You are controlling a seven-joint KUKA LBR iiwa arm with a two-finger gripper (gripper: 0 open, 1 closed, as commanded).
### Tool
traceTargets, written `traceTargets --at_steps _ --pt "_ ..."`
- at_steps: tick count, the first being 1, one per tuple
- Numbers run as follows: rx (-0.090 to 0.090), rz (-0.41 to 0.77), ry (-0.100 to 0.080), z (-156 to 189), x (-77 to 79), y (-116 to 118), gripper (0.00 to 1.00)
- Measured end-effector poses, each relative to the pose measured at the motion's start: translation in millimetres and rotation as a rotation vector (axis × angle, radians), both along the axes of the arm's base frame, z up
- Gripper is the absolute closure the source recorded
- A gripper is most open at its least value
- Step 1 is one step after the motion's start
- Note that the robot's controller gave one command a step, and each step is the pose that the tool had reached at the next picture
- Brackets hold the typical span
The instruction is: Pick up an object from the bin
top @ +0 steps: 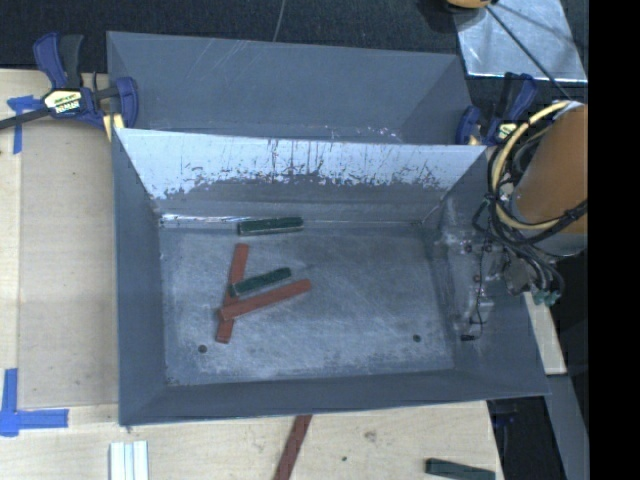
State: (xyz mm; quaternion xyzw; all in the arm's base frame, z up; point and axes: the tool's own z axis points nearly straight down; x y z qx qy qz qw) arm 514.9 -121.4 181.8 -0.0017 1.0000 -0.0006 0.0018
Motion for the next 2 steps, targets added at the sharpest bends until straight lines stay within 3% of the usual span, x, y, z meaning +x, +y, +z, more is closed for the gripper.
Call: traceTargets --at_steps 1,2 --pt "0.000 0.000 0.000 0.0 0.0 0.0 0.00" --pt "-0.002 0.013 -0.004 -37.7 8.3 47.5 0.00"
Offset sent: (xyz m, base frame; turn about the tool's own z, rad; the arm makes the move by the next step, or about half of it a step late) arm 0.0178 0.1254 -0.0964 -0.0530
